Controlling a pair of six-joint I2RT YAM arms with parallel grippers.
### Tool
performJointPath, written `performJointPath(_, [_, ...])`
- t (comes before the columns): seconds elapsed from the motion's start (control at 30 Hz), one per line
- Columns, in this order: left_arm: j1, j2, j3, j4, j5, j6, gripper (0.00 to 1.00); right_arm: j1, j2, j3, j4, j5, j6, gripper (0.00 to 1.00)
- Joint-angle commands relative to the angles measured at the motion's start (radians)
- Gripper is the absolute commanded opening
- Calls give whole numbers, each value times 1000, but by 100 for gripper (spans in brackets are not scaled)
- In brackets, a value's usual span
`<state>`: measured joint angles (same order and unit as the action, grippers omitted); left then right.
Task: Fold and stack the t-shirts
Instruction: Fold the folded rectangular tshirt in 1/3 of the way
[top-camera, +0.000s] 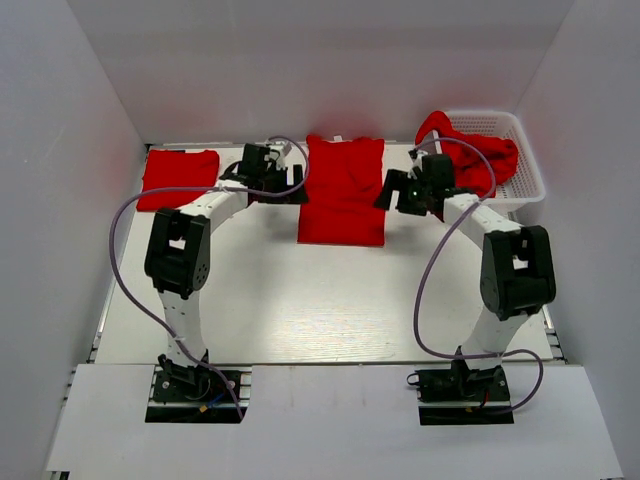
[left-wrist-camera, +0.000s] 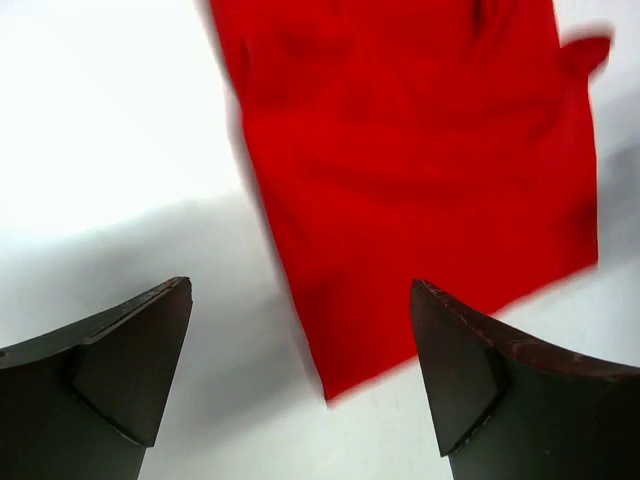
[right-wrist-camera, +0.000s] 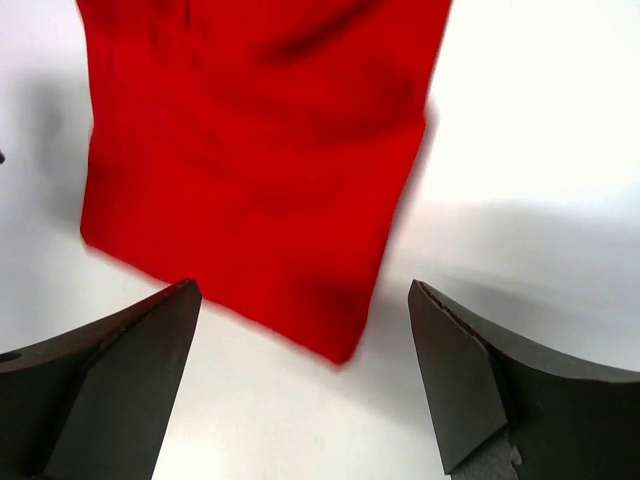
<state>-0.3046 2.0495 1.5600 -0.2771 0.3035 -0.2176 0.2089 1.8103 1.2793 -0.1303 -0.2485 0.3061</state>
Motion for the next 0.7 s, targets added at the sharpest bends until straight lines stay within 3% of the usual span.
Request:
performJointPath(0.0, [-30, -136, -119, -7, 78, 6, 100, 1, -104, -130, 41, -86, -13, 90])
performJointPath(0.17, [-30, -186, -279, 55, 68, -3, 100, 4, -118, -233, 80, -143, -13, 90])
performJointPath(0.6, [-57, -111, -318, 65, 112, 15, 100, 4, 9, -244, 116, -182, 4, 90])
performJointPath(0.67, [-68, -86, -318, 65, 112, 15, 91, 7, 32, -238, 116, -195, 19, 90])
